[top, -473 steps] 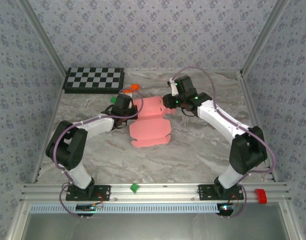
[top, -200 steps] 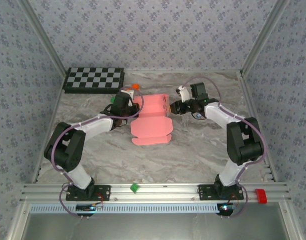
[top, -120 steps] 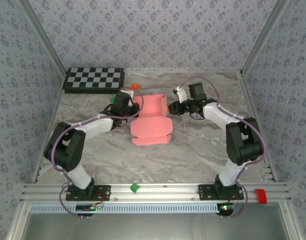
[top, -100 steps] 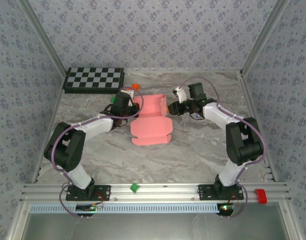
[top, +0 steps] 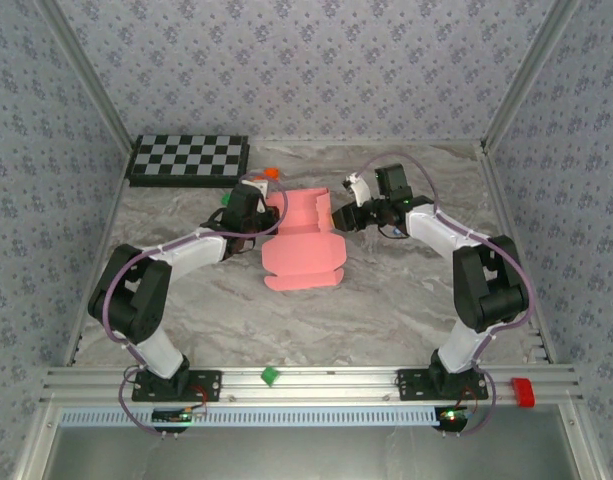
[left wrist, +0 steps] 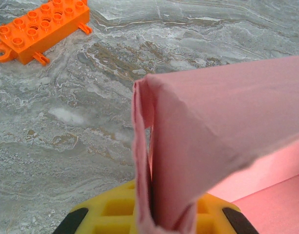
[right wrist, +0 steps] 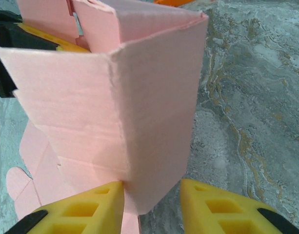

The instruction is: Fold the paper box

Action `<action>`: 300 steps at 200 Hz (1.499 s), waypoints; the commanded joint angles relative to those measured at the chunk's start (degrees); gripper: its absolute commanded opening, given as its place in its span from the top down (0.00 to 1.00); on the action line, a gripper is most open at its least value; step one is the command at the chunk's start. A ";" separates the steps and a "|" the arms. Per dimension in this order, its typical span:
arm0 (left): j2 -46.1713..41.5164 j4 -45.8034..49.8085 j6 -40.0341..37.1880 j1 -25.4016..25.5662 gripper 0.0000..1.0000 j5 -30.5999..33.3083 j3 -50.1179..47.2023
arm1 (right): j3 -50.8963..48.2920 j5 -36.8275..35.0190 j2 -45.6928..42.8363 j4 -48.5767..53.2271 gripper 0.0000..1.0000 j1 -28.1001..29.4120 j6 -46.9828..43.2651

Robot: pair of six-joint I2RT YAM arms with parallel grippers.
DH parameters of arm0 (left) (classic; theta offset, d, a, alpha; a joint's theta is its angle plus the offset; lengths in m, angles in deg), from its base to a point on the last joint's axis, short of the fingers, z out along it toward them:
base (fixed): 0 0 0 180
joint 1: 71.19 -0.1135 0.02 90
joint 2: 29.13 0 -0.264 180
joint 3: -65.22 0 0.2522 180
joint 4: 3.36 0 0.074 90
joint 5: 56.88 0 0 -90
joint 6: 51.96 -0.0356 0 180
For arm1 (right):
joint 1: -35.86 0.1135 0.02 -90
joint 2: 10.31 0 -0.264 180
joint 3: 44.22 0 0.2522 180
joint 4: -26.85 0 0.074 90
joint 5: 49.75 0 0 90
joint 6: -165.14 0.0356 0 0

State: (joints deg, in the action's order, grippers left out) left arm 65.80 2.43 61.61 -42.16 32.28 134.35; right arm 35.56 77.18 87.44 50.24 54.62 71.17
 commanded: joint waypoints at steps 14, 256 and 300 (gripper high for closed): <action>0.04 -1.88 0.52 0.42 0.96 -1.62 0.71 | 1.75 2.47 -0.92 1.02 0.61 0.65 -0.57; -0.28 -2.09 1.26 0.47 0.96 -2.41 0.44 | 6.65 -30.47 6.31 -1.66 0.67 8.28 5.55; -0.01 -2.14 1.48 0.48 0.96 -2.50 0.61 | 6.91 -36.81 6.70 -0.69 0.72 9.27 5.27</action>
State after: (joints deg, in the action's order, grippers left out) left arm 65.80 1.54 62.33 -42.13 31.23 134.31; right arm 40.82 47.39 92.93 48.93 63.78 76.20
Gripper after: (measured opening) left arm 0.091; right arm 0.290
